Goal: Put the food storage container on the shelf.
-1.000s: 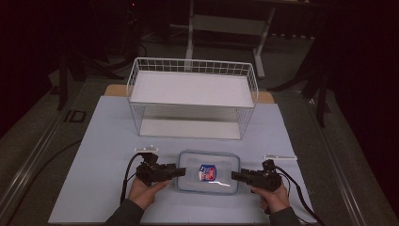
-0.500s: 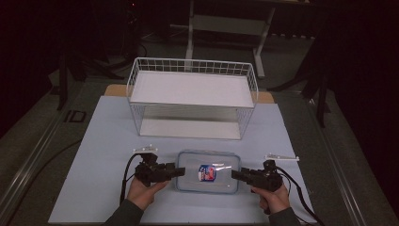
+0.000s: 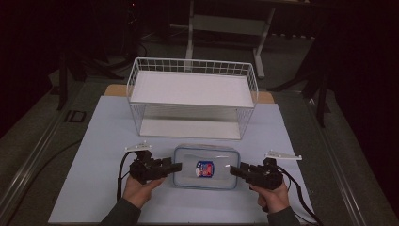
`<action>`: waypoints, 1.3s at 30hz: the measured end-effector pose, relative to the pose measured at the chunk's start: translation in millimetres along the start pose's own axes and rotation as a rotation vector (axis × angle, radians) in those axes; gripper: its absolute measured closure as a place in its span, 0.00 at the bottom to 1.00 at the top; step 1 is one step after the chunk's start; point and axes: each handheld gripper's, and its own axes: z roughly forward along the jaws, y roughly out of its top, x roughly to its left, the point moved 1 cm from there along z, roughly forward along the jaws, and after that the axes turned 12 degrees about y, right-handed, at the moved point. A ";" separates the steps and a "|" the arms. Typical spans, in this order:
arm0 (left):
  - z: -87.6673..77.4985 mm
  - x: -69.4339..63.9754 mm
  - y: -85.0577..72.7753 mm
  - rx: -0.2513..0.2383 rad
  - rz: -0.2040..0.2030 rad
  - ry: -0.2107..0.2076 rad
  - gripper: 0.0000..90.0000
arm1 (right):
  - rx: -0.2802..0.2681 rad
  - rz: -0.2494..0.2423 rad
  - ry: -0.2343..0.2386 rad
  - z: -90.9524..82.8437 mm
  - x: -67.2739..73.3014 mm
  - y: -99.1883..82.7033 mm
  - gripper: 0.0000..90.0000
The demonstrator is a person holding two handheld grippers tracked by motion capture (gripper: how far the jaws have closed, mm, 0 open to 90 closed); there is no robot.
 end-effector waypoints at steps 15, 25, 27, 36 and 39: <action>-27.9 -7.5 24.5 -0.090 0.079 0.017 0.54 | -0.053 -0.132 0.010 2.8 23.4 24.4 0.58; -46.6 -12.3 46.6 -0.156 0.113 0.023 0.54 | -0.075 -0.215 0.020 3.7 40.5 52.6 0.58; -47.8 -12.4 47.9 -0.162 0.112 0.023 0.54 | -0.079 -0.231 0.018 4.2 43.2 57.7 0.58; -60.0 -16.0 68.2 -0.203 0.150 0.039 0.54 | -0.102 -0.273 0.027 6.0 50.2 75.4 0.58; -61.8 -17.2 73.0 -0.213 0.155 0.039 0.54 | -0.115 -0.286 0.028 5.5 52.8 82.2 0.58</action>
